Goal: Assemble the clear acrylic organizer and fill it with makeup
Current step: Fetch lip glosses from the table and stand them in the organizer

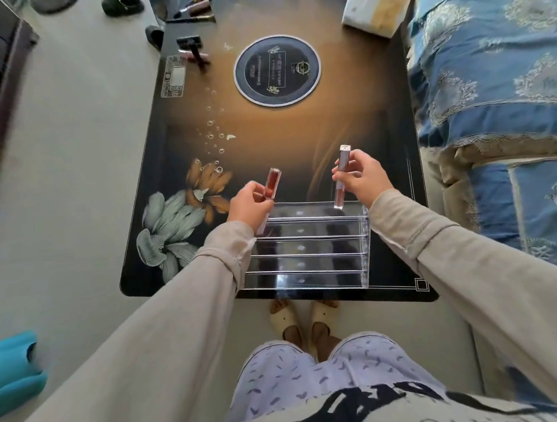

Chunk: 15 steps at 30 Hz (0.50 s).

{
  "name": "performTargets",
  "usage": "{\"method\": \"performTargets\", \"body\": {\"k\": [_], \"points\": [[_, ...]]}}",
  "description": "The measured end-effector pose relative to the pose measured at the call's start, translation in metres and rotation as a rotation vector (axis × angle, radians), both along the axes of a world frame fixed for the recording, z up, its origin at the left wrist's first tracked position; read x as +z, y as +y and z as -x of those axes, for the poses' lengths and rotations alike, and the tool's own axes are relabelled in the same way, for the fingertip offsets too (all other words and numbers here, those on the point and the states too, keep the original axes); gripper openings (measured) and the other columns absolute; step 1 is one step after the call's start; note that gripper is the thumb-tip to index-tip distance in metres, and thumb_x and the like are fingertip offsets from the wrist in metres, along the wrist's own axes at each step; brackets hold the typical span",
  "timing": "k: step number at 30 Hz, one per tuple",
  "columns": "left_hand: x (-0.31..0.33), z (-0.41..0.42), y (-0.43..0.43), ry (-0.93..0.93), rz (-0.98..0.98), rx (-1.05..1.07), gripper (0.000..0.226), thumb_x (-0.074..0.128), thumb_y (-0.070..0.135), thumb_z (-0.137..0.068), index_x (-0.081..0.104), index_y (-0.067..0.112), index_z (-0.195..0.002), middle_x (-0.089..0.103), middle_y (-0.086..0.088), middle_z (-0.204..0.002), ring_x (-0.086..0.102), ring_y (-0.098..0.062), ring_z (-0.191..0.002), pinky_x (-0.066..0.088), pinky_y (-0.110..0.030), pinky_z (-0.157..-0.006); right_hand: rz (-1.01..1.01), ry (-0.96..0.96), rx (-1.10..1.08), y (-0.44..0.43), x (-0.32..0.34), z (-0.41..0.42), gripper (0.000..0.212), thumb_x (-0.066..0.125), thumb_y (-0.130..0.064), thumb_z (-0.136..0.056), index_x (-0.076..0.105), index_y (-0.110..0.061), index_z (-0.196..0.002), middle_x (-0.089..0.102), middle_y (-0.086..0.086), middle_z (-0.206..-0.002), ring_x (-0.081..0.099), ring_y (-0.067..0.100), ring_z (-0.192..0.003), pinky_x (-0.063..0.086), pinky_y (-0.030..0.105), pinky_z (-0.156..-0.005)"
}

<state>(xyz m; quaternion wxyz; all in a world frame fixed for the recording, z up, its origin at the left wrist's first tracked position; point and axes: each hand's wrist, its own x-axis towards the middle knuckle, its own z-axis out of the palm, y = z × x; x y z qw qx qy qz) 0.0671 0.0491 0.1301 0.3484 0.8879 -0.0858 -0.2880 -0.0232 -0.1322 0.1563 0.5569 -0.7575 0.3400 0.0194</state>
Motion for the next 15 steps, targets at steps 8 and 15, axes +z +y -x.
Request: {"method": "performTargets", "body": {"k": [8,15], "points": [[-0.007,-0.014,0.0,0.009,0.152,0.062,0.022,0.065,0.003,-0.082,0.058,-0.002,-0.102,0.067,-0.02,-0.109,0.065,-0.03,-0.101,0.05,-0.035,-0.093,0.036,0.041,0.029,0.009,-0.019,-0.001,0.014,0.056,0.0,-0.088,0.056,-0.004,-0.102,0.065,0.019,-0.109,0.06,0.027,-0.097,0.048,0.043,-0.099],[-0.015,-0.018,0.006,0.025,0.092,-0.162,0.017,0.065,-0.001,-0.08,0.057,0.01,-0.09,0.07,-0.018,-0.105,0.066,-0.028,-0.099,0.049,-0.027,-0.085,0.05,0.071,0.008,0.011,-0.029,0.007,0.019,0.054,-0.001,-0.089,0.057,0.0,-0.108,0.064,0.018,-0.115,0.058,0.031,-0.112,0.043,0.044,-0.105]]}}
